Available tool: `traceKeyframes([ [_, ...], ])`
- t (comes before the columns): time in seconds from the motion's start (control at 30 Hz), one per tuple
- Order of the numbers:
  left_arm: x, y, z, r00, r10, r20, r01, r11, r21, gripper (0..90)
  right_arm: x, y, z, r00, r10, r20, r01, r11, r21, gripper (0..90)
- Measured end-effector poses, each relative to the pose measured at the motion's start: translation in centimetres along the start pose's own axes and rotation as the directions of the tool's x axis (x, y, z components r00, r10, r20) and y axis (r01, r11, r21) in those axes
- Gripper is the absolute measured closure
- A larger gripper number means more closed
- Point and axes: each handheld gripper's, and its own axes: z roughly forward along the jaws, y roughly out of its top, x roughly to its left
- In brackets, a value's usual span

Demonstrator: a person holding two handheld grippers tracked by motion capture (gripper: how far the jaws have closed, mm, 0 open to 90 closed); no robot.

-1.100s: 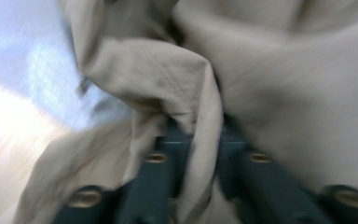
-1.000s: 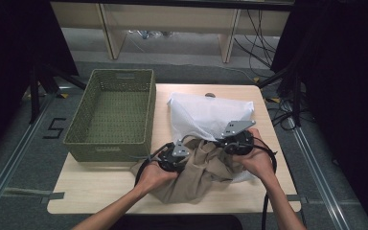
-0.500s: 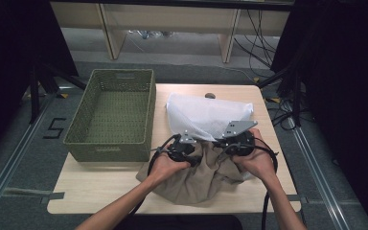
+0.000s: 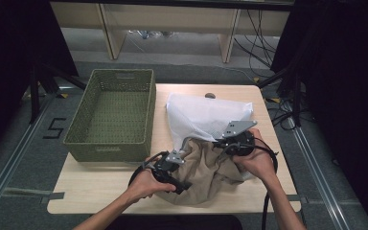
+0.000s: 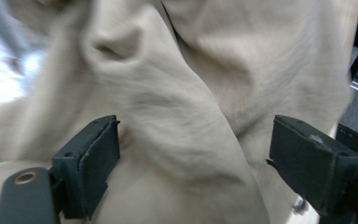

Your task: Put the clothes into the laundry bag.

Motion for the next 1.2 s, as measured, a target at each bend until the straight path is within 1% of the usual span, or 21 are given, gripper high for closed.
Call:
traceKeyframes([
  [0.03,0.0,0.0,0.0,1.0000,0.000,0.000,0.000,1.0000,0.000,15.8,-0.1,0.0,0.1,1.0000,-0.007,-0.001,0.007,1.0000,-0.002,89.7],
  [0.07,-0.2,0.3,0.8,0.9983,0.059,-0.002,-0.059,0.9978,0.032,16.2,-0.1,0.0,0.1,1.0000,-0.001,-0.002,0.001,1.0000,-0.001,89.7],
  [0.1,-0.7,0.5,1.4,0.9995,0.031,0.001,-0.031,0.9995,0.001,19.4,0.0,0.0,0.1,1.0000,-0.001,-0.004,0.001,1.0000,0.003,89.7],
  [0.13,-0.6,0.9,1.5,0.9936,0.113,0.006,-0.113,0.9933,0.026,38.2,0.0,-0.1,0.2,1.0000,-0.003,-0.006,0.003,1.0000,0.004,89.7],
  [0.17,-0.6,0.9,1.5,0.9936,0.113,0.006,-0.113,0.9933,0.026,58.2,0.0,-0.1,0.2,1.0000,-0.003,-0.006,0.003,1.0000,0.004,89.7],
  [0.23,-0.5,2.1,2.6,0.9959,0.090,-0.006,-0.090,0.9959,-0.008,76.6,0.0,-0.1,0.2,0.9999,-0.002,-0.010,0.002,1.0000,0.005,89.7],
  [0.27,-0.3,2.6,2.4,0.9933,0.115,0.003,-0.115,0.9933,0.011,81.8,0.0,-0.1,0.2,1.0000,-0.003,0.000,0.003,1.0000,-0.006,89.7],
  [0.33,-0.6,3.6,1.8,0.9935,0.114,-0.002,-0.114,0.9922,-0.050,85.5,-0.1,-0.2,-0.1,1.0000,0.002,-0.007,-0.002,1.0000,0.003,89.7],
  [0.37,-0.9,4.2,1.5,0.9972,0.075,-0.006,-0.075,0.9923,-0.098,85.8,-0.2,-0.2,-0.2,0.9999,-0.013,-0.007,0.013,0.9999,-0.006,89.7],
  [0.5,-0.5,6.3,0.2,0.9996,0.024,-0.017,-0.026,0.9851,-0.170,85.9,-0.3,0.0,-0.5,0.9999,-0.013,-0.002,0.013,0.9997,-0.018,89.7],
  [0.57,0.2,8.0,0.4,0.9988,-0.044,-0.020,0.038,0.9700,-0.240,85.7,-0.1,0.2,-0.7,0.9999,-0.012,-0.002,0.012,0.9997,-0.021,89.7],
  [0.6,0.5,8.4,0.9,0.9983,-0.057,-0.013,0.052,0.9669,-0.250,85.5,-0.1,0.2,-0.8,0.9999,-0.010,0.004,0.010,0.9997,-0.021,89.7],
  [0.63,0.7,8.4,1.6,0.9956,-0.093,-0.010,0.087,0.9657,-0.245,85.0,-0.1,0.2,-0.9,0.9999,-0.014,0.004,0.014,0.9996,-0.024,89.7],
  [0.67,1.1,8.2,2.5,0.9953,-0.094,-0.022,0.086,0.9687,-0.233,84.5,0.0,0.1,-0.9,0.9999,-0.001,0.016,0.001,0.9996,-0.027,89.7],
  [0.7,1.7,7.8,3.2,0.9953,-0.078,-0.057,0.067,0.9801,-0.187,83.7,-0.1,0.0,-0.9,1.0000,-0.004,0.002,0.004,0.9998,-0.019,89.7],
  [0.73,1.7,7.8,3.2,0.9953,-0.078,-0.057,0.067,0.9801,-0.187,83.0,-0.1,0.0,-0.9,1.0000,-0.004,0.002,0.004,0.9998,-0.019,89.7],
  [0.83,3.0,6.8,4.5,0.9862,-0.162,-0.036,0.150,0.9654,-0.213,78.8,-0.4,-0.7,-0.8,0.9998,0.017,0.005,-0.017,0.9998,-0.012,89.7],
  [0.97,2.3,6.5,2.5,0.9902,-0.139,-0.014,0.133,0.9700,-0.203,56.8,-0.5,-1.0,-0.6,0.9999,0.012,0.001,-0.012,0.9998,-0.013,89.7],
  [1.07,1.5,5.9,0.2,0.9886,-0.150,-0.003,0.146,0.9646,-0.220,34.8,-0.5,-1.1,-0.7,0.9998,0.021,-0.004,-0.021,0.9998,0.002,89.7],
  [1.17,1.0,5.1,-1.5,0.9925,-0.122,-0.007,0.118,0.9686,-0.219,24.3,-0.6,-1.1,-0.6,0.9999,0.010,-0.008,-0.010,0.9999,-0.002,89.7],
  [1.2,0.7,3.9,-2.7,0.9961,-0.088,-0.001,0.086,0.9765,-0.197,22.2,-0.4,-1.2,-0.6,0.9997,0.023,0.004,-0.023,0.9997,-0.009,89.7],
])
